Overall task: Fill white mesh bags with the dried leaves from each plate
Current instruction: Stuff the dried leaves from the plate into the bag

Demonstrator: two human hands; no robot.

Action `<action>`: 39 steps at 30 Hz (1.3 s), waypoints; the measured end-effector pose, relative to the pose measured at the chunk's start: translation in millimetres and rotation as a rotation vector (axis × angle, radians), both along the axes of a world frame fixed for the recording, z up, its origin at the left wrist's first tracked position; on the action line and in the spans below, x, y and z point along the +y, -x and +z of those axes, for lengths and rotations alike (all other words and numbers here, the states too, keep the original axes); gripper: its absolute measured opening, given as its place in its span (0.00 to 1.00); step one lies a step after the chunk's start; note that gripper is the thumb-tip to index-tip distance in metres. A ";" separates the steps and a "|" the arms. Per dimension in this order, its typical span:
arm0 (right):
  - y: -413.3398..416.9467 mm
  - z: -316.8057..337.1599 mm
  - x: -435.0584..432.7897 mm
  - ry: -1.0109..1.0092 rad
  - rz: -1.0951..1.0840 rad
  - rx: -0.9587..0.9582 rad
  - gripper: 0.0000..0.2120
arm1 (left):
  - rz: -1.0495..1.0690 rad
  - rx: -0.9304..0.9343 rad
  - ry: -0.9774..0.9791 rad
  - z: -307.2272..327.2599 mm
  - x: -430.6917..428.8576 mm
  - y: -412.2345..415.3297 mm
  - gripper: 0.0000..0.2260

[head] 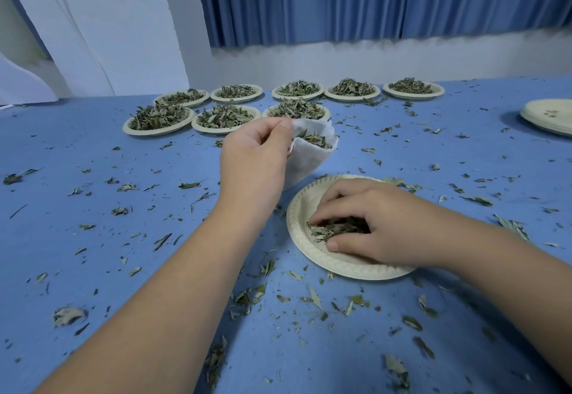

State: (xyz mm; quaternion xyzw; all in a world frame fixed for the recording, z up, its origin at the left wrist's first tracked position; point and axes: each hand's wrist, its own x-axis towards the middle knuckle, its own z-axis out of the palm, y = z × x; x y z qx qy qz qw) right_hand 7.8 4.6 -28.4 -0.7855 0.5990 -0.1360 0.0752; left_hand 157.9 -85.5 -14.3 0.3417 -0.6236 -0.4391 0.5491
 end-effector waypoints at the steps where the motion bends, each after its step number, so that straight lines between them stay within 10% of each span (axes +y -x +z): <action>1: 1.4 1.1 1.5 0.004 -0.023 0.005 0.22 | -0.001 -0.001 -0.002 0.2 0.0 0.0 0.12; 6: -0.6 2.0 5.1 0.009 -0.083 0.226 0.34 | -0.009 0.005 0.005 1.1 0.1 0.5 0.13; 30: -10.5 -4.3 -2.2 0.098 0.020 0.107 0.11 | 0.182 -0.081 0.215 -0.2 -1.8 -3.0 0.10; 39: 7.4 2.4 3.6 0.089 -0.131 -0.258 0.04 | 0.211 -0.246 0.348 -3.9 -4.4 -4.2 0.08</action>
